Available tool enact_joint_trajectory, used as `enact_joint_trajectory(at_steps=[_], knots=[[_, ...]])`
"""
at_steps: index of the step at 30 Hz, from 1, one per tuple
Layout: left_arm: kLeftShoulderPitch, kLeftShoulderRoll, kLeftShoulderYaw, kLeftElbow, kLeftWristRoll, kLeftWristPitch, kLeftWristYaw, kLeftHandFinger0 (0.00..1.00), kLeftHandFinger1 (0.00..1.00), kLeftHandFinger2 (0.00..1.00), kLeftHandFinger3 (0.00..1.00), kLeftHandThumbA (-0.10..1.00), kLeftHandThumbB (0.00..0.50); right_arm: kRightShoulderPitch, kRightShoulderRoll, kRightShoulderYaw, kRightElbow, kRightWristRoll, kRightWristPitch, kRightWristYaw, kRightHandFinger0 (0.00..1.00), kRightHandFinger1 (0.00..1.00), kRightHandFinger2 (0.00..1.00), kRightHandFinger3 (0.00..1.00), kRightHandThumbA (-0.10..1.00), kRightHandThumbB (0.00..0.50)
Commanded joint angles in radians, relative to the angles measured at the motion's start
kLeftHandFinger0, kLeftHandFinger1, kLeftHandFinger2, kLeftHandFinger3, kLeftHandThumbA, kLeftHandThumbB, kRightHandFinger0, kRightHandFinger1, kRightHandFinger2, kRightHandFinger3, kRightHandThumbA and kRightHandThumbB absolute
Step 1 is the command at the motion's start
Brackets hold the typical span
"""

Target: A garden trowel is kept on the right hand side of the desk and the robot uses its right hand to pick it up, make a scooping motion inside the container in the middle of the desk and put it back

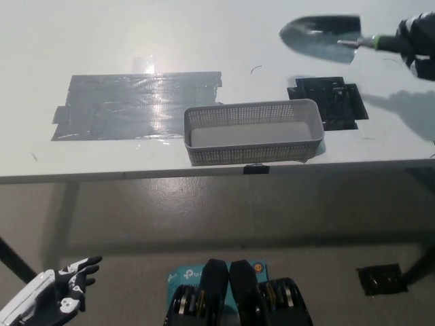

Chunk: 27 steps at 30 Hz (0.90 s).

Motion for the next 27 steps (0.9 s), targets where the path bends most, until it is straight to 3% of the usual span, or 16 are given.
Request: enact_joint_trajectory(at_steps=[1,7,11,14,15,17,19,22,24,26,27], knots=[[0.004,0.038,0.0,-0.006,0.007,0.002,-0.02,1.0,1.0,1.0,1.0,0.71,0.147,-0.003,-0.068,-0.057,-0.132,0.089,-0.014,0.131,0.0,0.26,0.6,0.09,-0.1,0.038],[0.007,0.04,0.002,-0.006,0.012,0.004,-0.024,1.0,1.0,1.0,1.0,0.74,0.193,0.084,-0.107,-0.092,-0.331,0.149,-0.032,0.236,0.0,0.23,0.55,0.11,-0.1,0.051],[-0.005,0.047,0.002,-0.002,0.013,0.001,-0.032,1.0,1.0,1.0,1.0,0.75,0.165,0.094,-0.123,-0.094,-0.402,0.162,-0.03,0.311,0.0,0.16,0.51,0.19,-0.1,0.093],[-0.012,0.048,0.0,-0.003,0.01,0.008,-0.036,1.0,1.0,1.0,1.0,0.72,0.153,0.092,-0.126,-0.098,-0.413,0.154,-0.021,0.338,0.0,0.18,0.54,0.2,-0.1,0.091],[-0.013,0.047,0.001,-0.006,0.004,0.01,-0.038,1.0,1.0,1.0,1.0,0.71,0.164,0.069,-0.125,-0.092,-0.385,0.136,-0.043,0.332,0.0,0.21,0.57,0.19,-0.1,0.068],[-0.009,0.047,0.001,-0.007,0.005,0.013,-0.039,1.0,1.0,1.0,1.0,0.7,0.185,0.056,-0.118,-0.091,-0.369,0.12,-0.031,0.346,0.0,0.13,0.5,0.18,-0.1,0.068],[-0.007,0.048,0.003,-0.005,0.0,0.014,-0.043,1.0,1.0,1.0,1.0,0.7,0.161,0.042,-0.112,-0.086,-0.355,0.106,-0.017,0.366,0.0,0.14,0.52,0.21,-0.1,0.09],[-0.005,0.051,-0.002,-0.017,0.019,0.03,-0.037,1.0,1.0,1.0,1.0,0.73,0.192,0.008,-0.098,-0.077,-0.334,0.08,0.026,0.42,0.0,0.18,0.55,0.27,-0.1,0.145],[-0.005,0.051,-0.001,-0.016,0.016,0.025,-0.04,1.0,1.0,1.0,1.0,0.73,0.189,-0.004,-0.091,-0.077,-0.328,0.064,0.029,0.422,0.0,0.19,0.56,0.29,-0.1,0.156],[-0.012,0.051,-0.002,-0.01,0.016,0.012,-0.047,1.0,1.0,1.0,1.0,0.73,0.18,-0.024,-0.082,-0.071,-0.309,0.039,0.031,0.419,0.0,0.12,0.48,0.26,-0.1,0.176],[-0.014,0.048,-0.001,-0.006,0.013,0.013,-0.048,1.0,1.0,1.0,1.0,0.73,0.175,-0.038,-0.075,-0.057,-0.297,0.003,0.043,0.428,0.0,0.05,0.44,0.24,-0.1,0.15]])
